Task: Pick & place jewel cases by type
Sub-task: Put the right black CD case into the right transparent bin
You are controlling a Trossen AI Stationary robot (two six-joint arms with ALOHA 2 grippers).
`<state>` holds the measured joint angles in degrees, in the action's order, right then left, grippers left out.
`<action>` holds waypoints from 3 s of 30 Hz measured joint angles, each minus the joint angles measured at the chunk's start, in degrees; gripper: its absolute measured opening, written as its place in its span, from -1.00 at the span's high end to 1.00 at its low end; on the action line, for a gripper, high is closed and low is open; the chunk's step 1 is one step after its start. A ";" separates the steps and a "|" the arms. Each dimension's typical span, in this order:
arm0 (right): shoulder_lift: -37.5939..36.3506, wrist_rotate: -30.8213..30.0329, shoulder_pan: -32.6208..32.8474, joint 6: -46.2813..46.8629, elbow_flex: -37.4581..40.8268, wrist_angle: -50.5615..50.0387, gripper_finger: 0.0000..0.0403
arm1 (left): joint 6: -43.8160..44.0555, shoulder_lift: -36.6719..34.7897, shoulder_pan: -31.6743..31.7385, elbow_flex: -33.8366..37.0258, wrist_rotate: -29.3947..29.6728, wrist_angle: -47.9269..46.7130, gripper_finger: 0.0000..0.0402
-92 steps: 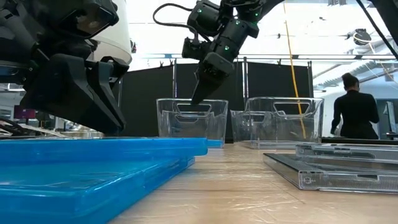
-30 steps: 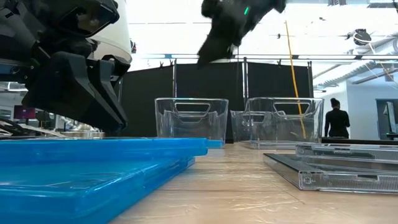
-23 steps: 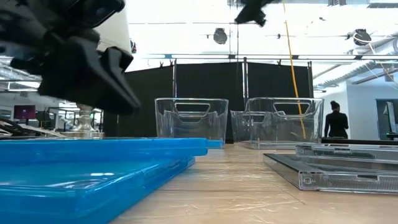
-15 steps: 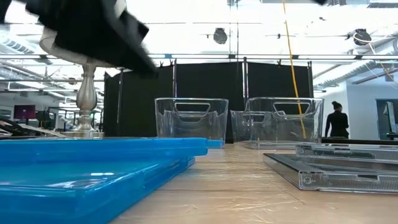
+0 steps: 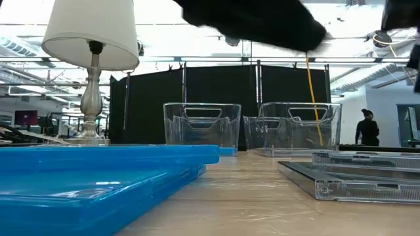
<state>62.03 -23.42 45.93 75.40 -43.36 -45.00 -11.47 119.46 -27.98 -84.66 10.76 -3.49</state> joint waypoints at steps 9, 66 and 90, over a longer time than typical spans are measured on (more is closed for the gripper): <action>-2.45 1.01 3.05 4.37 1.96 -0.33 0.98 | -3.66 7.87 2.19 -8.24 -1.97 -2.99 0.77; -4.19 14.58 2.89 28.67 39.99 58.02 0.27 | -8.11 7.93 5.56 -4.31 -4.18 -5.10 0.77; -2.66 12.72 2.89 25.38 40.01 53.86 0.28 | -6.52 9.55 5.41 -4.16 -6.44 -0.45 0.77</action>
<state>59.37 -10.70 48.82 100.78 -3.36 8.86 -17.99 129.01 -22.57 -88.82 4.32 -3.94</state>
